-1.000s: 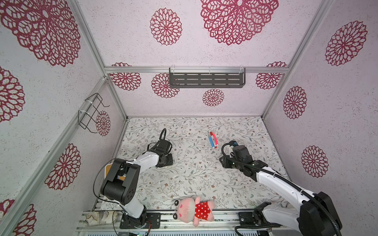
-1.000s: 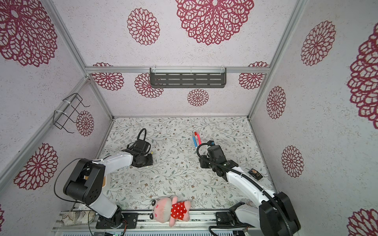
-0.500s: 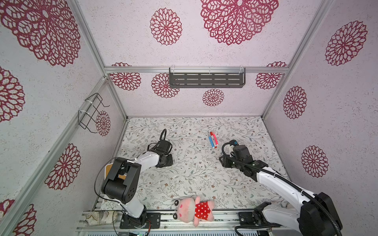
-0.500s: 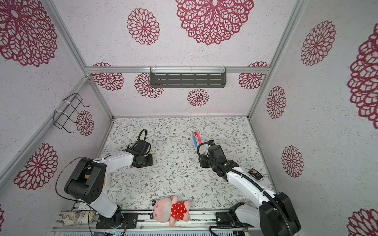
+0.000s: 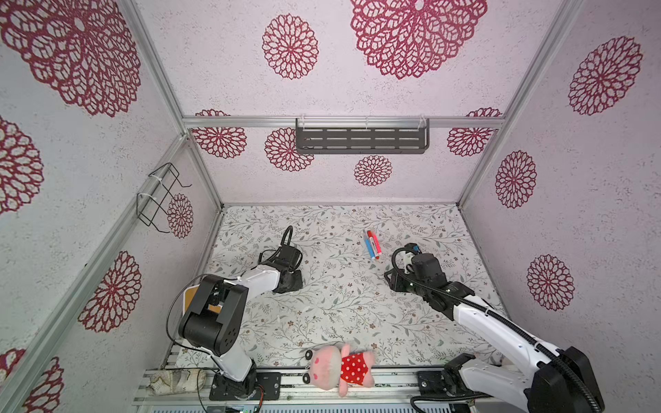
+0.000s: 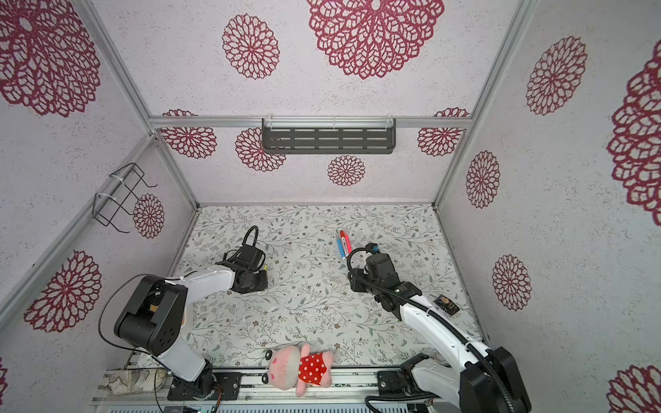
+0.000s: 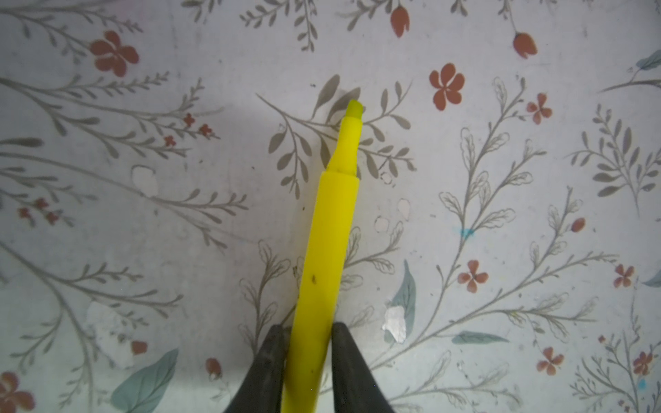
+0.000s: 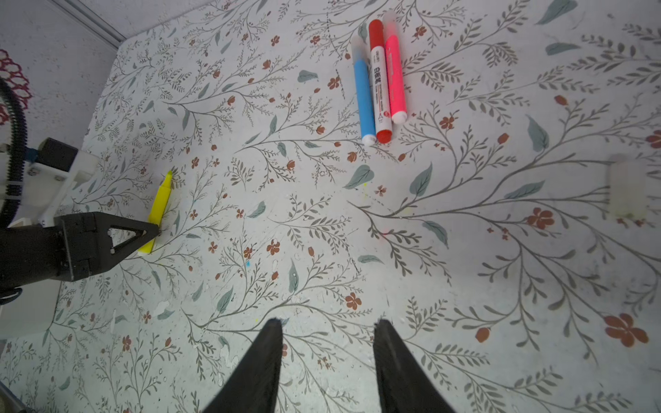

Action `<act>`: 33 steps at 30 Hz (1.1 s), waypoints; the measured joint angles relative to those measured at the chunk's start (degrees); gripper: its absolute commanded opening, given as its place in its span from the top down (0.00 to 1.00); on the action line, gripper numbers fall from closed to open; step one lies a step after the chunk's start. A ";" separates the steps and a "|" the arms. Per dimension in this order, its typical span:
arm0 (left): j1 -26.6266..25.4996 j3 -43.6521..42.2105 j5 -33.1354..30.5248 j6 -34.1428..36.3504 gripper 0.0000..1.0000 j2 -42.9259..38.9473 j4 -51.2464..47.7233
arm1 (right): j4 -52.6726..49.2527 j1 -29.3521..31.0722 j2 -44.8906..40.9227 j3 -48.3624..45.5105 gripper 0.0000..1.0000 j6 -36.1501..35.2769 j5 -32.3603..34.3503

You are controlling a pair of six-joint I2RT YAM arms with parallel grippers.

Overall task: Insert the pens into the pen caps
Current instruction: 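Lower the left gripper and close it on the yellow highlighter, then lift the yellow highlighter upright with the left gripper while the right gripper approaches it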

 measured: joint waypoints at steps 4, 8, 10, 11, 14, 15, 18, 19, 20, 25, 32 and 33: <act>-1.03 1.20 -1.09 0.39 0.83 0.94 -0.68 | 0.00 -0.22 -0.15 0.00 0.54 0.48 -0.07; -1.44 1.55 -1.40 0.70 0.87 1.03 -1.20 | -0.26 -0.50 -0.15 0.13 0.54 0.46 -0.07; -1.68 1.53 -1.42 0.72 0.87 0.90 -1.25 | -0.57 -0.63 -0.15 0.55 0.54 0.46 -0.24; -1.88 1.49 -1.25 0.79 0.87 0.74 -1.44 | -0.68 -0.68 -0.15 0.83 0.54 0.46 -0.44; -2.97 0.94 -0.31 1.07 0.87 -0.76 -2.84 | -0.79 -0.83 -0.63 1.38 0.54 0.44 -1.38; -3.34 0.63 0.20 1.16 0.86 -1.77 -3.15 | -0.92 -0.83 -0.90 1.46 0.54 0.46 -1.57; -4.48 -0.81 1.97 1.53 0.86 -6.67 -3.39 | -0.98 -0.83 -1.90 1.53 0.54 0.46 -2.60; -4.81 -1.40 2.75 1.70 0.85 -8.63 -3.13 | -0.90 -0.83 -2.12 1.53 0.54 0.46 -3.17; -5.31 -2.27 3.63 1.88 0.85 -10.95 -2.40 | -0.83 -0.83 -2.34 1.53 0.54 0.48 -4.04; -8.22 -6.14 7.37 2.64 0.84 -19.93 1.27 | 2.93 -0.85 -3.28 0.98 0.51 1.97 -10.69; -12.98 -11.21 11.67 2.60 0.83 -29.75 7.80 | 15.82 -0.02 -3.41 -2.78 0.51 6.97 -23.30; -13.53 -11.72 11.89 2.45 0.83 -30.84 8.59 | 17.11 0.39 -3.30 -3.10 0.51 7.63 -24.46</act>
